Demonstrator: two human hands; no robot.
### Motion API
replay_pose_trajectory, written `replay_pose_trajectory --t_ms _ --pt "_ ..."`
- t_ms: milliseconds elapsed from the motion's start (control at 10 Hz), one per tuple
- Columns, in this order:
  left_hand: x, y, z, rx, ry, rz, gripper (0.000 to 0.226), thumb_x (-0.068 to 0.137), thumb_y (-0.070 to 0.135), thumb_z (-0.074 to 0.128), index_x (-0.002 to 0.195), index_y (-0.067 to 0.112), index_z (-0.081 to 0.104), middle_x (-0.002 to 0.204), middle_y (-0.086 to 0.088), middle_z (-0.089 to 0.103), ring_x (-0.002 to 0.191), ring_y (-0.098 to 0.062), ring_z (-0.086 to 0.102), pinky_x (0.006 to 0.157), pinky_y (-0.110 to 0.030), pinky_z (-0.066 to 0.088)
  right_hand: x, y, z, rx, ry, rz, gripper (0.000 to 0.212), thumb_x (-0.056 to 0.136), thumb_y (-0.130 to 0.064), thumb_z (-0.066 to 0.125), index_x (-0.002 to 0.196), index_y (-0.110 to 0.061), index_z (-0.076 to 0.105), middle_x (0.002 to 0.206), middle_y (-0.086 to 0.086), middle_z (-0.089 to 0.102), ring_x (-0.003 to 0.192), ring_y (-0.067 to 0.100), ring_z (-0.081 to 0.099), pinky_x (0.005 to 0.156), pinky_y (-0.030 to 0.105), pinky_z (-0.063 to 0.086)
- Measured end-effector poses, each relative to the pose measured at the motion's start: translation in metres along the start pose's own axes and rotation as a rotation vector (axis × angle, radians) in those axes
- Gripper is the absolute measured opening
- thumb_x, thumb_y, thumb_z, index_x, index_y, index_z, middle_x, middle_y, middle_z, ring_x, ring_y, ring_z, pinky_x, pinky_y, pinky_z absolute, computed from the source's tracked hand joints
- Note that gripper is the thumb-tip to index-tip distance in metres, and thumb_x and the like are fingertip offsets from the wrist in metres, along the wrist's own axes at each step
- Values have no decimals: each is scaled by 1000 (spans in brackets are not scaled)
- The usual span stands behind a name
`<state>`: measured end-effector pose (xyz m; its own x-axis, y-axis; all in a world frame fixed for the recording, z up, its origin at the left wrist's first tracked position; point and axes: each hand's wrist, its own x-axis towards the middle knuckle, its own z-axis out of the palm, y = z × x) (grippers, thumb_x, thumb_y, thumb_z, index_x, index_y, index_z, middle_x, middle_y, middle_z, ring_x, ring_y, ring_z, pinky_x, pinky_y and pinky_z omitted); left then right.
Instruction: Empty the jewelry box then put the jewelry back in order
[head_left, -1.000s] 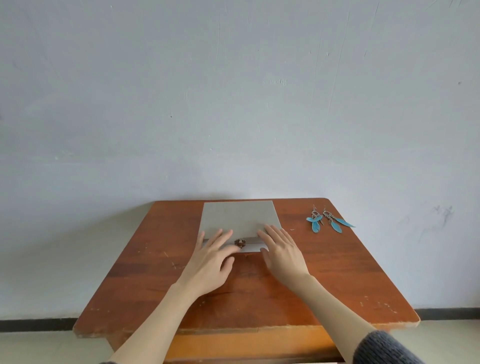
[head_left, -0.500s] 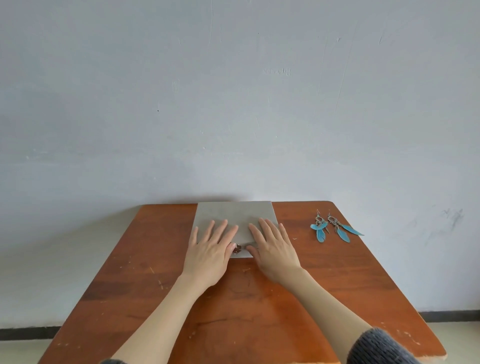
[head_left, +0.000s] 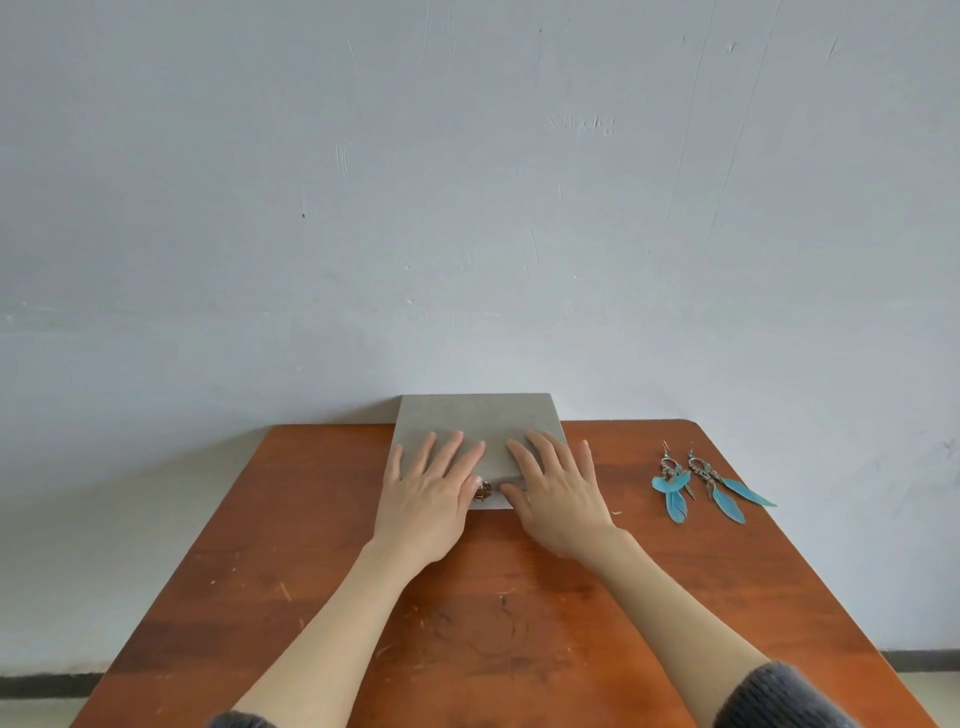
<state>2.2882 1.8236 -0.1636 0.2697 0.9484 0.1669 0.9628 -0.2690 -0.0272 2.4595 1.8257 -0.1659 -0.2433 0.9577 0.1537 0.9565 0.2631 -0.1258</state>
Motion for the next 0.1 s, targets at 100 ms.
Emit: replay_pose_trajectory --t_ms 100 --pt "1 2 0 -38 -18 9 81 73 56 -29 146 38 2 157 11 4 145 -19 1 115 -46 1 3 -1 -42 434 107 83 53 95 -44 40 142 -21 32 148 -1 32 139 17 25 116 49 10"
